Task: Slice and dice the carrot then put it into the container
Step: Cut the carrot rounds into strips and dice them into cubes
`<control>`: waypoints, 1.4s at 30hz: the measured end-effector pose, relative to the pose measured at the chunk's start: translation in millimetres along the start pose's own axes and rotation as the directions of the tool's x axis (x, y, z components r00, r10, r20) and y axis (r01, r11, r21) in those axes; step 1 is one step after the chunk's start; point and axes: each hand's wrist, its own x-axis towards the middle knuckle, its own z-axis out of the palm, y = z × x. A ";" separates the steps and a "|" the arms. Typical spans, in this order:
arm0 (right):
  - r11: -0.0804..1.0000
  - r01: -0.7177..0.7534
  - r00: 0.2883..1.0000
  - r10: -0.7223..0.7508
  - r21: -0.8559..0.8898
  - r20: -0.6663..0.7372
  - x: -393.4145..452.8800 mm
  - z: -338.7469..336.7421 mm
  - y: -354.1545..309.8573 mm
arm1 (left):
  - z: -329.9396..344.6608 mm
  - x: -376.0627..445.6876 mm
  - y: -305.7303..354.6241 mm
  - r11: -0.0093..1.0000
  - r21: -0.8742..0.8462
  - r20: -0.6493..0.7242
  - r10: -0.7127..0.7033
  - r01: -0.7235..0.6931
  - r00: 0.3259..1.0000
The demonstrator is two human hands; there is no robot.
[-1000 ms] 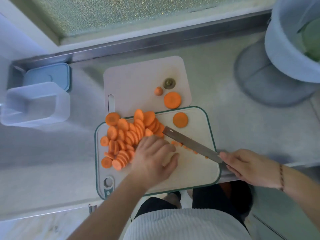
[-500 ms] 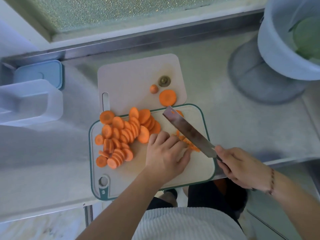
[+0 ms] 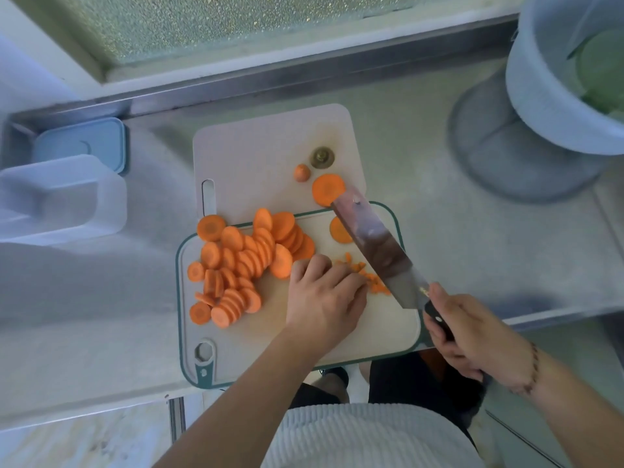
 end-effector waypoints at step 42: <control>0.598 0.130 0.986 0.005 -0.791 0.166 29.5 -50.0 -24.5 | -93.6 27.6 -44.4 0.872 -0.394 0.287 -0.184 0.291 0.940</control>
